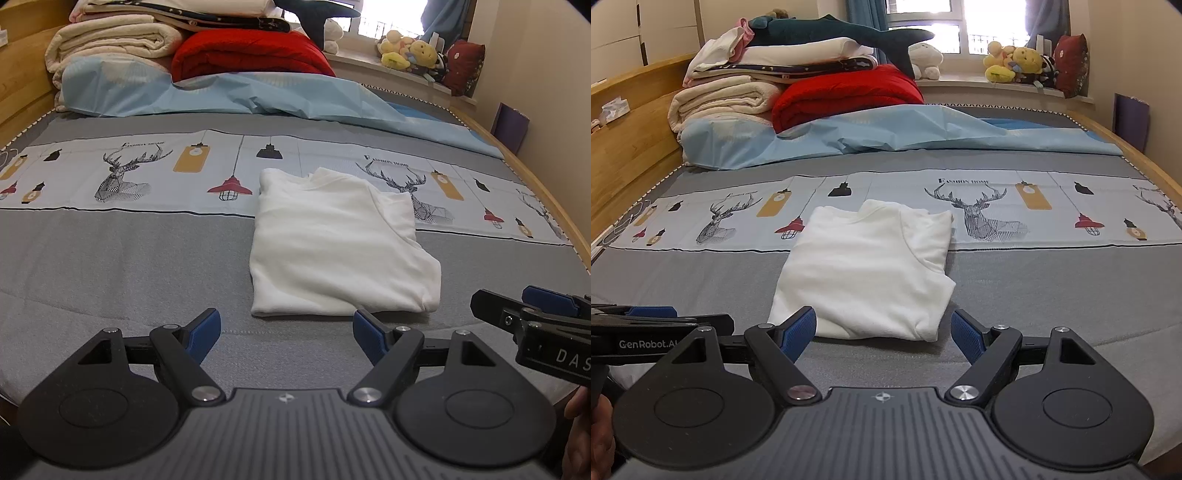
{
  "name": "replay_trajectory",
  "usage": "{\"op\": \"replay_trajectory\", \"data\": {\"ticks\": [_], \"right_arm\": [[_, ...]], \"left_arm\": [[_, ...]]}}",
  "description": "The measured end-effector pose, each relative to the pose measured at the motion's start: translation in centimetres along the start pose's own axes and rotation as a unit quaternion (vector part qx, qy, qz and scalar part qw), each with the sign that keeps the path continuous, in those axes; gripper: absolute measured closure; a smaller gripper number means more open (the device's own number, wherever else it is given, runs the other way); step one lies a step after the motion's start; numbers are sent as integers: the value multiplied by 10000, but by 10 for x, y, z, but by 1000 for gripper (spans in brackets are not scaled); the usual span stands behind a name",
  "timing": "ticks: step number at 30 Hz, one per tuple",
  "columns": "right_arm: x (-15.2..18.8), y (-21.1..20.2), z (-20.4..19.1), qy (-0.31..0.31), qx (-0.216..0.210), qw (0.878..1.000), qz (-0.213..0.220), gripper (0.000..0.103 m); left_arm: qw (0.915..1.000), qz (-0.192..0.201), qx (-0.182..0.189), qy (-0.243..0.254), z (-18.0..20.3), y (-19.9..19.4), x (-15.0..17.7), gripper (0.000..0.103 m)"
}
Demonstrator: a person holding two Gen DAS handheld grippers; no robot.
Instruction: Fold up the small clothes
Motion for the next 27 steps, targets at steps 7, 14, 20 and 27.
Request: {"op": "replay_trajectory", "data": {"ticks": [7,14,20,27], "right_arm": [[0,2,0,6,-2,10000,-11,22],[0,3,1,23,-20,10000,-14,22],[1,3,1,33,-28,10000,-11,22],[0,1,0,29,-34,10000,8,22]], "left_arm": [[10000,-11,23,-3,-1,0,0,20],[10000,-21,42,17,1,1,1,20],[10000,-20,44,17,2,1,1,20],[10000,-22,55,36,3,2,1,20]]}}
Point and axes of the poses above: each gripper's, at about its wrist camera, not at the fingertips, and y roughly the way its jaws point, z to its right, x to its underside, the point moved 9 cm from there along y, roughly the way its jaws point, and after that the axes turned 8 degrees about x, right-handed, at the moved point
